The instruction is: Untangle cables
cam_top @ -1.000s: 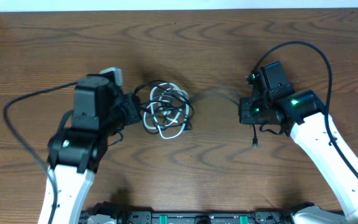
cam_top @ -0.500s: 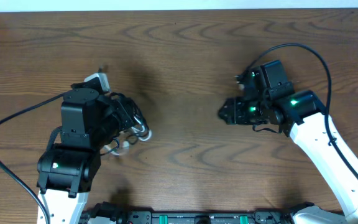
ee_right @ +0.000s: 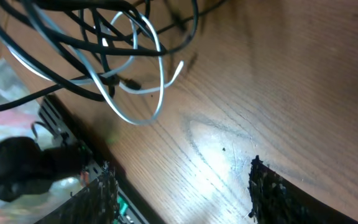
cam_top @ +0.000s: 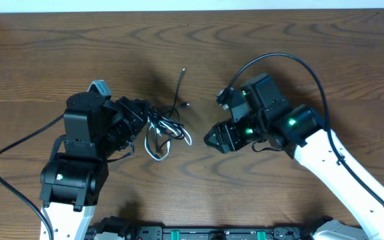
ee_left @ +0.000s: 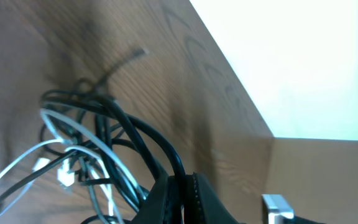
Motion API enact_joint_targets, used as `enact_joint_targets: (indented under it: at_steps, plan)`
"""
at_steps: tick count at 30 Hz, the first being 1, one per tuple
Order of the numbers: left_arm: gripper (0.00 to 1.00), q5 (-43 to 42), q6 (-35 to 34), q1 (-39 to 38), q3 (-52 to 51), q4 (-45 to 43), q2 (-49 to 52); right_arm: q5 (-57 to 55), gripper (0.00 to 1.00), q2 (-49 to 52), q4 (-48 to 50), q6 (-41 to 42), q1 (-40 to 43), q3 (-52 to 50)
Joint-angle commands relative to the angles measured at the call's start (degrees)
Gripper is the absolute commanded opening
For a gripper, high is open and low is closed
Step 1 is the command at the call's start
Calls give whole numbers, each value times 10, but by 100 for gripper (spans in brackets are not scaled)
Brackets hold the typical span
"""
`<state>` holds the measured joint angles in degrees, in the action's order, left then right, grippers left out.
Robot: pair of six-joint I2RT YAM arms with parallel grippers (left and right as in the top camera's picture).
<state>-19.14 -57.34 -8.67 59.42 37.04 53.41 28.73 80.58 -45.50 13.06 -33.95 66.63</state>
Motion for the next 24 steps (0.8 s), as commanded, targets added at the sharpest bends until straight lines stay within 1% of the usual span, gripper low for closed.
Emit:
enact_joint_targets:
  at_steps: [1,3,6,10,12,14,17,20,23,24]
  plan:
    - [7,-23,-68,2,-2,-5,-3,-16,67,-7,-2,-49,-18,7]
    - [7,-18,-104,2,-2,-5,-3,-17,70,-7,-6,-69,-27,7]
    - [8,-8,-164,2,-2,-4,-3,-37,74,-8,0,-76,-37,7]
    - [8,-17,-241,2,-2,-4,-3,-82,74,-7,29,-76,-54,7]
    - [8,-34,-264,2,-2,-5,-3,-107,73,-7,51,-76,-63,6]
    - [8,-53,-270,2,-2,-5,-3,-142,71,-7,64,-76,-71,5]
    - [7,-81,-270,2,-2,-5,-3,-193,65,-4,72,-76,-77,-1]
    - [7,-98,-270,2,-2,-5,-4,-207,55,6,72,-76,-77,-4]
    - [8,-111,-270,2,-2,-5,-4,-211,39,22,81,-74,-77,-5]
    - [8,-118,-270,2,-2,-5,-4,-211,38,27,88,-69,-77,-5]
